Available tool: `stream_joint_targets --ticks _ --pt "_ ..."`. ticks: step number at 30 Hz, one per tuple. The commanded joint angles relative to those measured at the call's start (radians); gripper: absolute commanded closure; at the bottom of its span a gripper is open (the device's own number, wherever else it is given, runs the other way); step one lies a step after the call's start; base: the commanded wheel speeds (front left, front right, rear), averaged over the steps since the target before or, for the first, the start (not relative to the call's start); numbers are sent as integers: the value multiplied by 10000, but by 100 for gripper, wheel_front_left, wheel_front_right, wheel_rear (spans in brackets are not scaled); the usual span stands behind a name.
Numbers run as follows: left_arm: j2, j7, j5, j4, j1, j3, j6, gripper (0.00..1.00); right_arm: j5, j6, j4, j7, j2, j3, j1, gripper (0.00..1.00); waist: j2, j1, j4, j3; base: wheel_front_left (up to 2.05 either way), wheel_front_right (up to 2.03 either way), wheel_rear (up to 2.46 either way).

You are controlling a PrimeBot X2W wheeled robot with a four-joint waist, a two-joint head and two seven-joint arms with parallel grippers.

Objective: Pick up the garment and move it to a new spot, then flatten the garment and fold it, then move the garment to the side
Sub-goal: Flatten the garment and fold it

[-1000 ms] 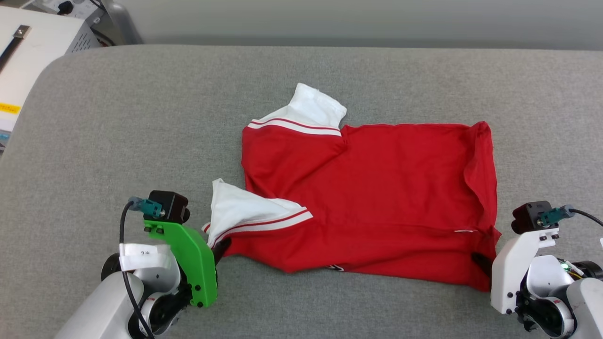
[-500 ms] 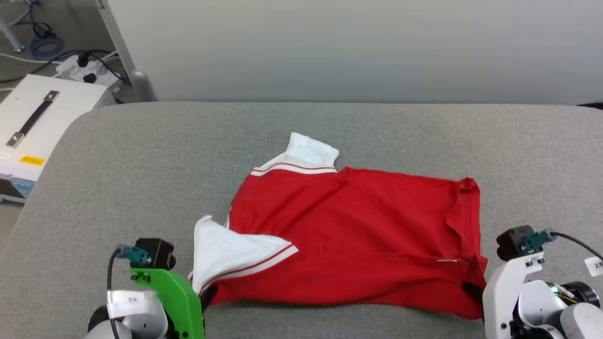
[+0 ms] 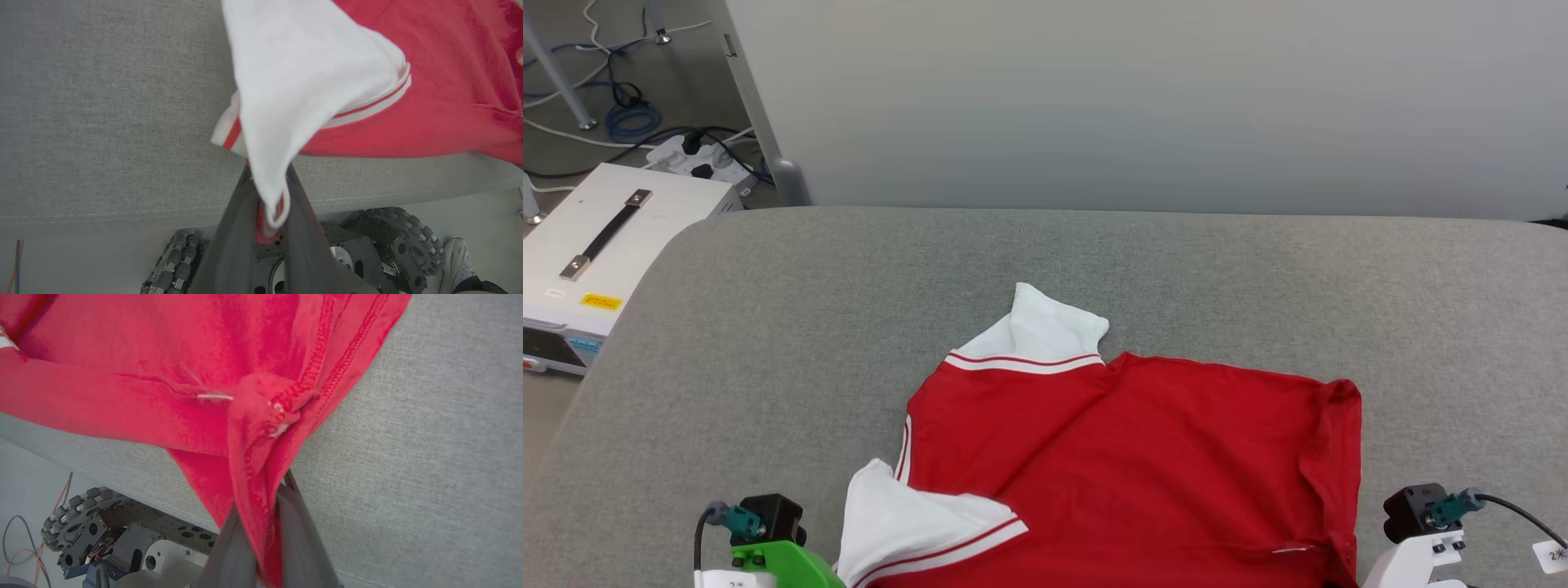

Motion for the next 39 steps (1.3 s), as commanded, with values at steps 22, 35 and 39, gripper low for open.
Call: stream_joint_targets --ticks 22,35,39 --pt "-761 -2399 918 1954 -1179 67 -922 0 -1382 -2 121 -5275 1388 -1321 593 0 0 0 -302 -74 0 0 0" --pt "-1615 -4734 2475 2064 -3447 84 -775 0 -2865 -2 -1977 -6412 2173 -1978 -255 0 0 0 -1044 1285 0 0 0" --pt "-1782 -4740 2755 2438 -4640 12 -878 0 -2927 -2 -2314 -6562 2210 -1839 -727 0 0 0 -1385 1963 0 0 0"
